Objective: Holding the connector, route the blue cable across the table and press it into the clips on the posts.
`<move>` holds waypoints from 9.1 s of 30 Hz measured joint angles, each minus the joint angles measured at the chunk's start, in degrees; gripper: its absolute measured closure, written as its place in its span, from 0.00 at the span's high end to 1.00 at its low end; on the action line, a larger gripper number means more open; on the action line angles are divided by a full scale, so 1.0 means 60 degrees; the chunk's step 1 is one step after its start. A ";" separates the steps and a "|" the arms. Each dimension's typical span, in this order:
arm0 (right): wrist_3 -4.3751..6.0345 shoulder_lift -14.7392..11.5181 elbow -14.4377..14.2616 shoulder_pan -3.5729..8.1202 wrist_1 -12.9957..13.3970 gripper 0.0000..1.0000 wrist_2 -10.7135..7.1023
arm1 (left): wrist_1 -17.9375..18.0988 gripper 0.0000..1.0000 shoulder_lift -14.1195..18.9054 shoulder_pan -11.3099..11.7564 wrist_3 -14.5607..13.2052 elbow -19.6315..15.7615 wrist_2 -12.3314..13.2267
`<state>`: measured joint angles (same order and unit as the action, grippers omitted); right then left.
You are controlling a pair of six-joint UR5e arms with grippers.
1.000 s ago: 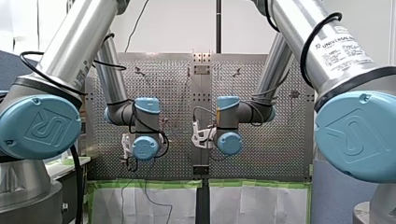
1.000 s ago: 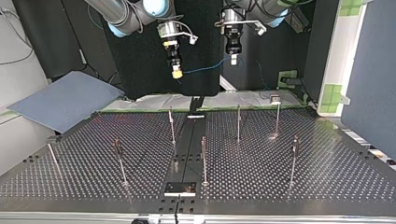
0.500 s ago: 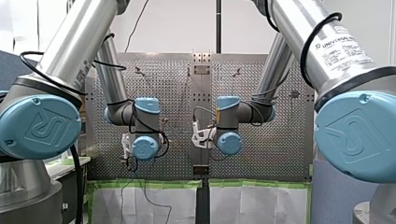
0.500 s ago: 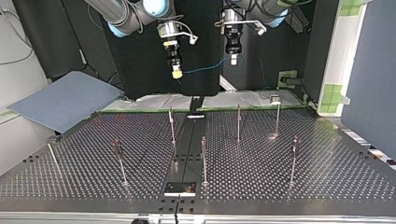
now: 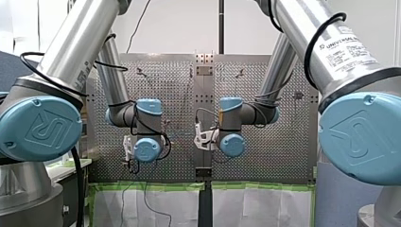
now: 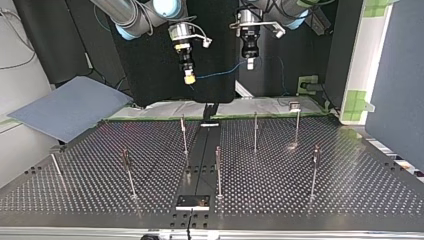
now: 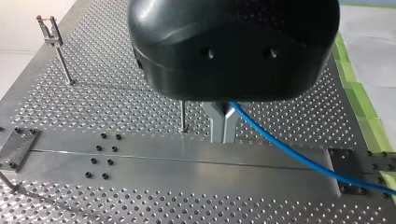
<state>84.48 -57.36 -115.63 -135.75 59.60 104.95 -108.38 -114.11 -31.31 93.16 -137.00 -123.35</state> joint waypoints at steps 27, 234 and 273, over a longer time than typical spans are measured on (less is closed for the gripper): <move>0.0000 0.0000 -0.0001 0.0000 0.0000 0.00 0.0000 | 0.0000 0.00 0.0000 0.0000 0.0000 0.0000 0.0000; 0.2125 0.0584 0.8775 -0.0889 -0.7160 0.00 -0.2812 | -0.4371 0.00 0.3591 0.5560 0.1410 0.4064 0.2221; 0.2088 0.0769 0.9272 -0.0762 -0.7233 0.00 -0.2638 | -0.3761 0.00 0.2457 0.6393 0.2271 0.4699 0.4116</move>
<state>97.01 -52.75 -60.00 -140.32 16.20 89.13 -130.95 -99.37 7.05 106.79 -108.80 -98.66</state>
